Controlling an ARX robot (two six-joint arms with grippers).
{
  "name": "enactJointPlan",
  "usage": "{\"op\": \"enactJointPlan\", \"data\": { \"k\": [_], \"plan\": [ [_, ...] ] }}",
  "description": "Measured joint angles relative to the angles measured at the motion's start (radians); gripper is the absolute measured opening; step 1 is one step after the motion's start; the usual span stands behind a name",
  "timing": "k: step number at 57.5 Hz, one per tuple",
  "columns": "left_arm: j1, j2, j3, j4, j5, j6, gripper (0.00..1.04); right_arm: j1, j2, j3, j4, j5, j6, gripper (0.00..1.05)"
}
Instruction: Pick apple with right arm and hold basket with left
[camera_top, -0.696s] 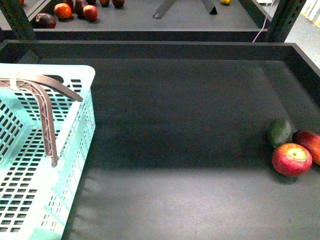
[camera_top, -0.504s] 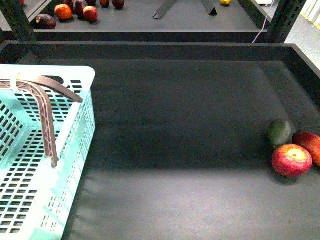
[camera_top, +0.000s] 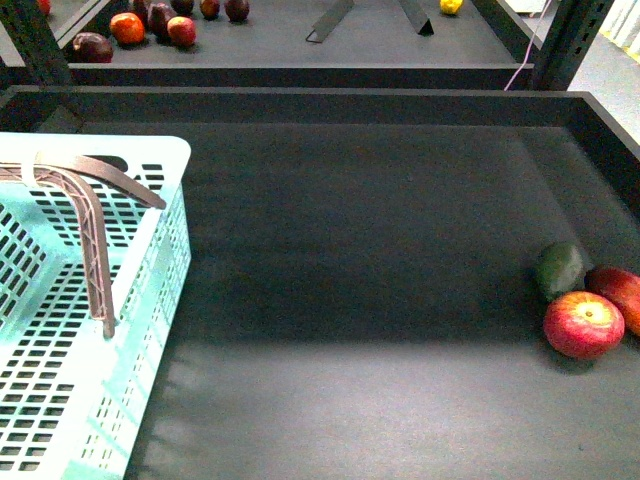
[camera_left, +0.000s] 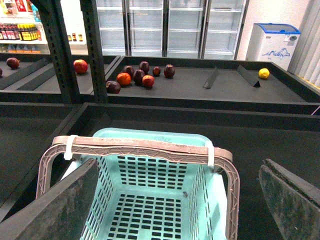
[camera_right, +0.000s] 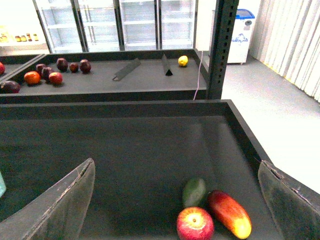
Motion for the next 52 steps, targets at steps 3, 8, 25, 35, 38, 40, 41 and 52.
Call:
{"op": "enactJointPlan", "data": {
  "k": [3,8,25,35,38,40,41,52],
  "plan": [
    [-0.003,0.081,0.064,-0.171,0.0,-0.106,0.98,0.0,0.0,0.0,0.0,0.0,0.0,0.96],
    [0.035,0.253,0.137,-0.349,0.064,-0.329,0.98,0.0,-0.001,0.0,0.0,-0.002,0.0,0.96],
    [0.169,0.66,0.2,-0.089,0.234,-0.843,0.98,0.0,-0.001,0.0,0.0,-0.002,0.0,0.96],
    [0.149,0.985,0.29,0.09,0.187,-1.059,0.98,0.0,-0.001,0.0,0.0,-0.002,0.0,0.96],
    [0.14,1.058,0.32,0.119,0.179,-1.09,0.98,0.0,-0.001,0.0,0.0,-0.002,0.0,0.96],
    [0.135,1.089,0.338,0.128,0.172,-1.104,0.98,0.0,-0.001,0.0,0.0,-0.002,0.0,0.96],
    [0.132,1.109,0.349,0.132,0.167,-1.11,0.98,0.0,-0.001,0.0,0.0,-0.002,0.0,0.96],
    [0.132,1.294,0.485,0.122,0.15,-1.136,0.98,0.0,-0.001,0.0,0.0,-0.002,0.0,0.96]
  ]
}}
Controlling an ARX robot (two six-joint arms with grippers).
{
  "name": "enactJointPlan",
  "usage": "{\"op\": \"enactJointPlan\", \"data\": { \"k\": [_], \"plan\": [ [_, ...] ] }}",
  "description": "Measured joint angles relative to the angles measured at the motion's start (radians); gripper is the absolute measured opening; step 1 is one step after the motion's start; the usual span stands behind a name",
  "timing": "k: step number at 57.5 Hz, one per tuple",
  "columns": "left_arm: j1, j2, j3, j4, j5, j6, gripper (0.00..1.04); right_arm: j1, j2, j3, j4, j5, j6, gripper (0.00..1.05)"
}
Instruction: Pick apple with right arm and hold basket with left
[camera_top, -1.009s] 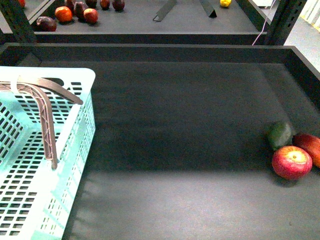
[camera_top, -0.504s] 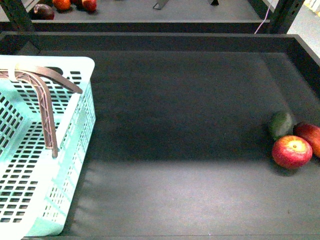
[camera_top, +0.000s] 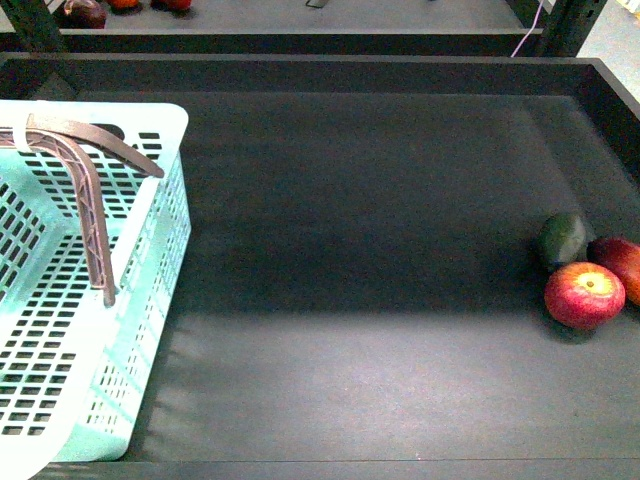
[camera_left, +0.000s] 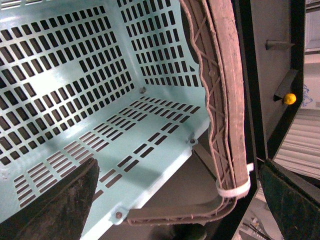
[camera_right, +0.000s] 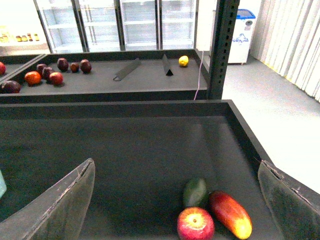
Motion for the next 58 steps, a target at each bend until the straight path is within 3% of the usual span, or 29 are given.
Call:
{"op": "enactJointPlan", "data": {
  "k": [24,58],
  "plan": [
    [-0.01,0.265,0.296,-0.1,-0.042,-0.032,0.98,0.0,0.0,0.0,0.0,0.0,0.0,0.96],
    [-0.022,0.433,0.359,-0.108,-0.09,-0.06,0.98,0.0,0.0,0.0,0.0,0.0,0.0,0.96]
  ]
}}
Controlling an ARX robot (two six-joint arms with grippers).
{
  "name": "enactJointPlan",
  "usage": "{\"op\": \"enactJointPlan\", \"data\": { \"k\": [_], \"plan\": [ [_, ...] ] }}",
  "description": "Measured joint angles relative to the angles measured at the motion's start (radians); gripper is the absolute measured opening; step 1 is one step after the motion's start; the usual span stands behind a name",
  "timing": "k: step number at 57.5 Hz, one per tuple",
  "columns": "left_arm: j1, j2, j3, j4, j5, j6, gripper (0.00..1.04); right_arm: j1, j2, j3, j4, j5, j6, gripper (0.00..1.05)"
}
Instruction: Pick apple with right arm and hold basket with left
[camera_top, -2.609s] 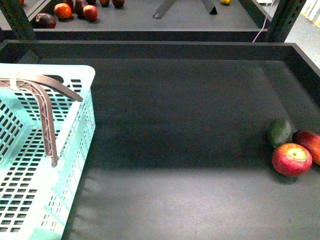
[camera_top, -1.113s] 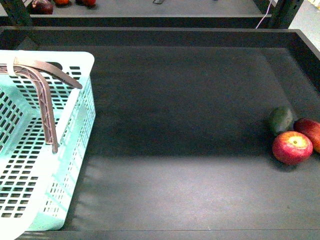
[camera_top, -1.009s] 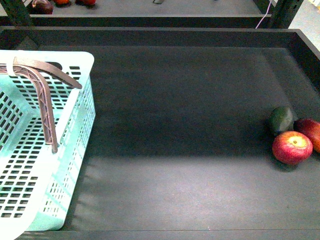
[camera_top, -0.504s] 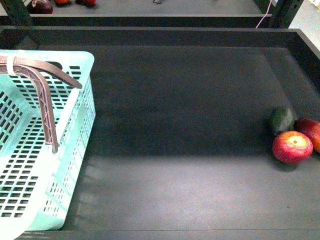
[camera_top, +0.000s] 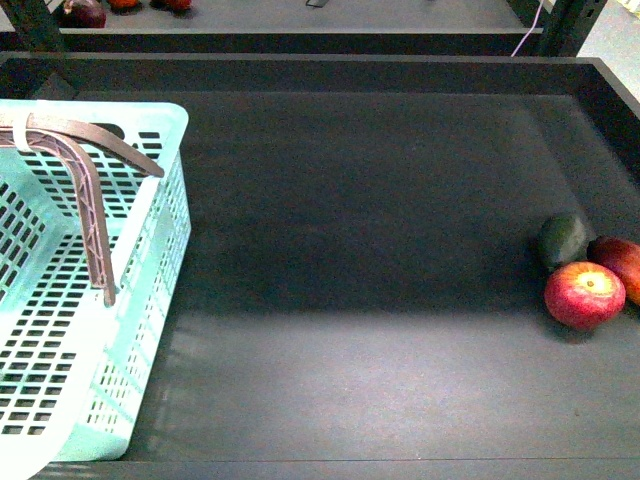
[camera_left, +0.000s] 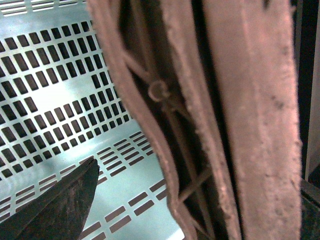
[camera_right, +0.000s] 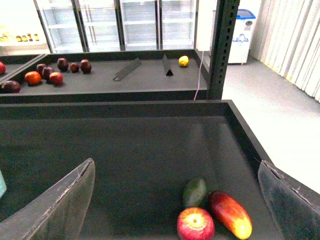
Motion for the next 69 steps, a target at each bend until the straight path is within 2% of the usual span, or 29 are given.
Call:
{"op": "enactJointPlan", "data": {
  "k": [7,10,32,38,52,61,69],
  "plan": [
    [0.004,0.005,0.001,0.0,-0.002,0.0,0.97,0.0,0.0,0.0,0.0,0.0,0.0,0.96],
    [0.005,0.006,0.001,0.0,-0.006,0.0,0.92,0.0,0.0,0.0,0.0,0.0,0.0,0.96],
    [0.008,0.004,0.021,0.0,-0.015,-0.021,0.34,0.0,0.0,0.0,0.0,0.0,0.0,0.96],
    [0.008,0.002,0.027,-0.004,-0.016,-0.066,0.21,0.0,0.0,0.0,0.0,0.0,0.0,0.96],
    [0.005,-0.012,0.027,-0.01,-0.006,-0.136,0.17,0.0,0.0,0.0,0.0,0.0,0.0,0.96],
    [-0.018,-0.094,0.006,-0.018,0.007,-0.034,0.17,0.0,0.0,0.0,0.0,0.0,0.0,0.96],
    [-0.054,-0.225,0.004,-0.093,0.017,0.047,0.17,0.0,0.0,0.0,0.0,0.0,0.0,0.96]
  ]
}}
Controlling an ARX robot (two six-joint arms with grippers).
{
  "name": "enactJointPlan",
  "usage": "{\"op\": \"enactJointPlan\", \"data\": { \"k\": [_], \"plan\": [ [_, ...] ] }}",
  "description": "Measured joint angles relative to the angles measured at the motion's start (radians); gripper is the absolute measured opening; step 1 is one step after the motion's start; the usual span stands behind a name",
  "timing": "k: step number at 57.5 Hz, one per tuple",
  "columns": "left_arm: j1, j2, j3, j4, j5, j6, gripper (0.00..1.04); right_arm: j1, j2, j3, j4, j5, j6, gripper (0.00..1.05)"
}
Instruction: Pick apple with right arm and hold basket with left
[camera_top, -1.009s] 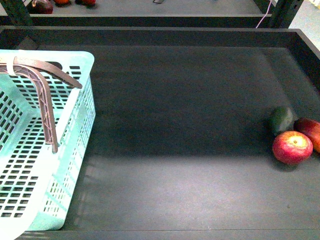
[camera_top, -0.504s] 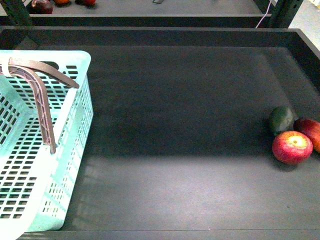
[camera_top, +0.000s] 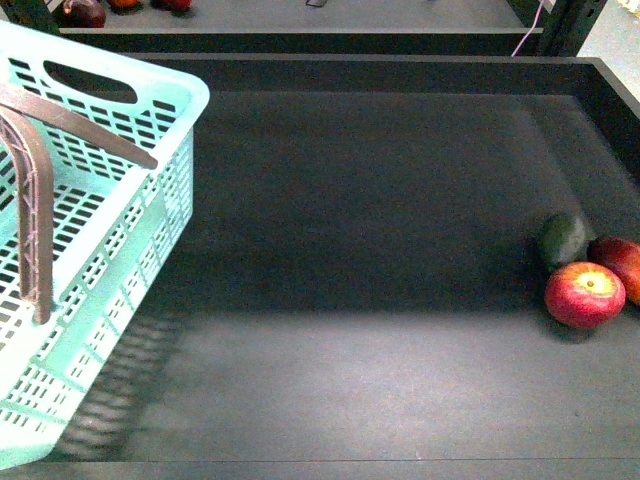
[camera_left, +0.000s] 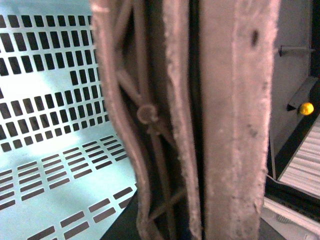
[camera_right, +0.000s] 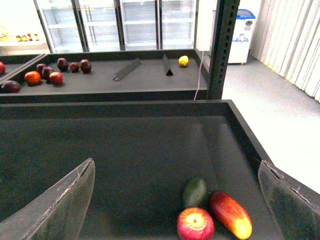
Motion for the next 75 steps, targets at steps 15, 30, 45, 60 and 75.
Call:
{"op": "enactJointPlan", "data": {
  "k": [15,30,45,60,75],
  "plan": [
    [-0.153,-0.132,0.042,-0.158,-0.014,0.125,0.17,0.0,0.0,0.0,0.0,0.0,0.0,0.96],
    [-0.359,-0.139,0.13,-0.237,0.003,0.176,0.17,0.0,0.0,0.0,0.0,0.0,0.0,0.96],
    [-0.532,-0.092,0.232,-0.242,0.009,0.201,0.17,0.0,0.0,0.0,0.0,0.0,0.0,0.96],
    [-0.664,-0.06,0.316,-0.277,-0.002,0.237,0.17,0.0,0.0,0.0,0.0,0.0,0.0,0.96],
    [-0.742,-0.06,0.341,-0.275,0.04,0.269,0.16,0.0,0.0,0.0,0.0,0.0,0.0,0.96]
  ]
}}
